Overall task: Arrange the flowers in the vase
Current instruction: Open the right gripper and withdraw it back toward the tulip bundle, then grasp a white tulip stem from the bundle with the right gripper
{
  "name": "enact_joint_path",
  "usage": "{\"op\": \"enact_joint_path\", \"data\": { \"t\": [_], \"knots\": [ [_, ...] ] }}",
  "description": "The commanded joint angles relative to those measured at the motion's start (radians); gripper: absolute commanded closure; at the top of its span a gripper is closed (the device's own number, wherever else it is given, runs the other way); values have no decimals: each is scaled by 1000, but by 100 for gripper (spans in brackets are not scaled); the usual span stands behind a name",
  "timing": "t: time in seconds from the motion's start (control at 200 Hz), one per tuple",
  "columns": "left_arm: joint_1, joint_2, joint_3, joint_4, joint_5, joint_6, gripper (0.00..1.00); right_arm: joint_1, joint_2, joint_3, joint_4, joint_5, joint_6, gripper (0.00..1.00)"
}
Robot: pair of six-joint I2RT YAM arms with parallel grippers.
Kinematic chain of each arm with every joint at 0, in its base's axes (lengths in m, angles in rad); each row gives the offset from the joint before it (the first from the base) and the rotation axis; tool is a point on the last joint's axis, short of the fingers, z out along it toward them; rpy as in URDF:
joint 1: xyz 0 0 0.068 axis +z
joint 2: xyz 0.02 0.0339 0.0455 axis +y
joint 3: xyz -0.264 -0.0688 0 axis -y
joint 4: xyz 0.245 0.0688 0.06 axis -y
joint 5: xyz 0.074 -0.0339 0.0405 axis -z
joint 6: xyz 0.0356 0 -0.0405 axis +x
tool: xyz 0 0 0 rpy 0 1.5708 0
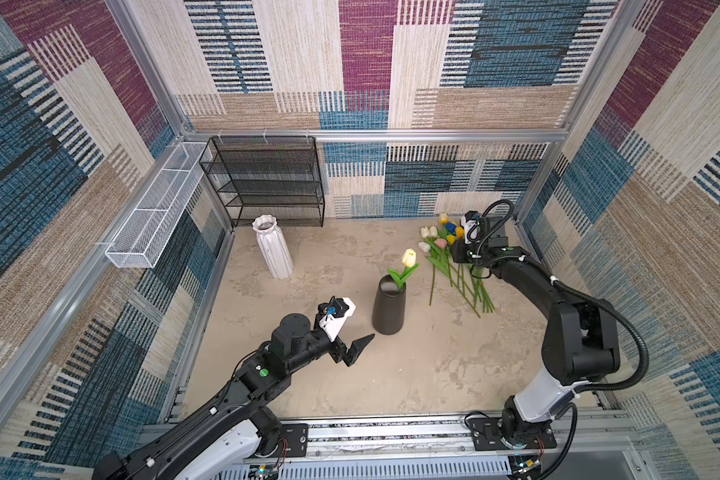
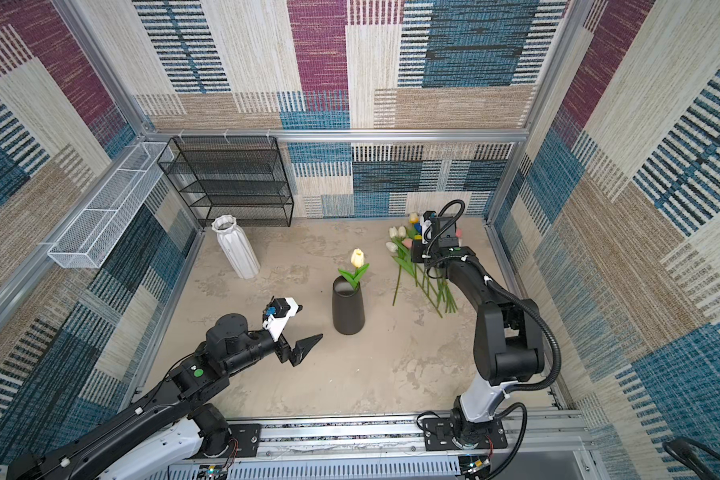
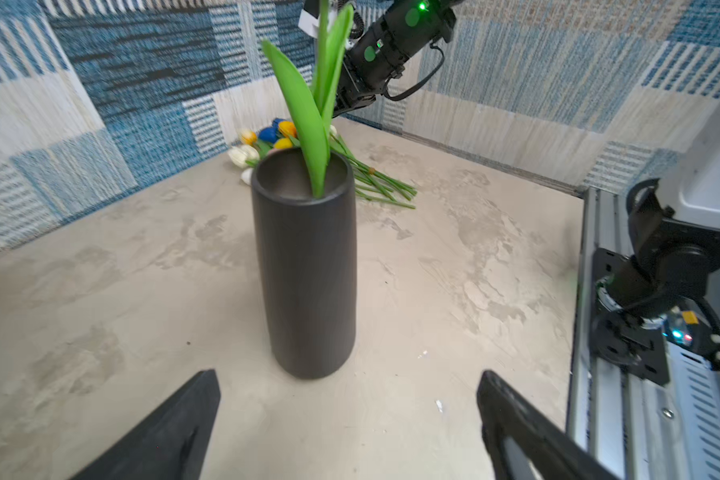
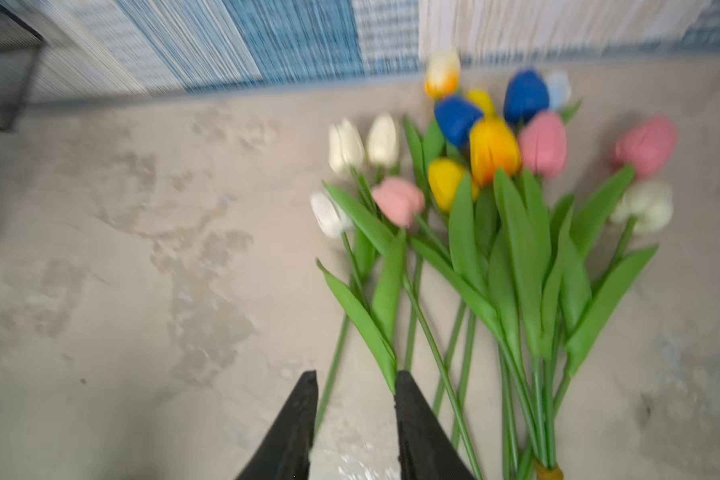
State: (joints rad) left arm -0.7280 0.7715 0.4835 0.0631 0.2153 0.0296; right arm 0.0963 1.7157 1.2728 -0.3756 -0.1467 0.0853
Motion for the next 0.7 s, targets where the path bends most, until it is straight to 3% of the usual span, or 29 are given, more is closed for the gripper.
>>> {"op": "enact_joint_path", "data": {
  "t": [0.0, 0.255, 0.531, 0.696],
  "knots": [
    [-8, 26, -5, 13, 9, -27, 0, 2, 59, 26, -127, -22, -34, 71],
    [-11, 34, -6, 23, -2, -20, 0, 3, 177, 98, -245, 115, -90, 75],
    [-11, 21, -30, 46, -10, -22, 0, 2, 198, 27, -190, 88, -98, 66],
    [-11, 20, -34, 55, -22, -25, 1, 2, 235, 15, -169, 103, -115, 67]
  ]
}}
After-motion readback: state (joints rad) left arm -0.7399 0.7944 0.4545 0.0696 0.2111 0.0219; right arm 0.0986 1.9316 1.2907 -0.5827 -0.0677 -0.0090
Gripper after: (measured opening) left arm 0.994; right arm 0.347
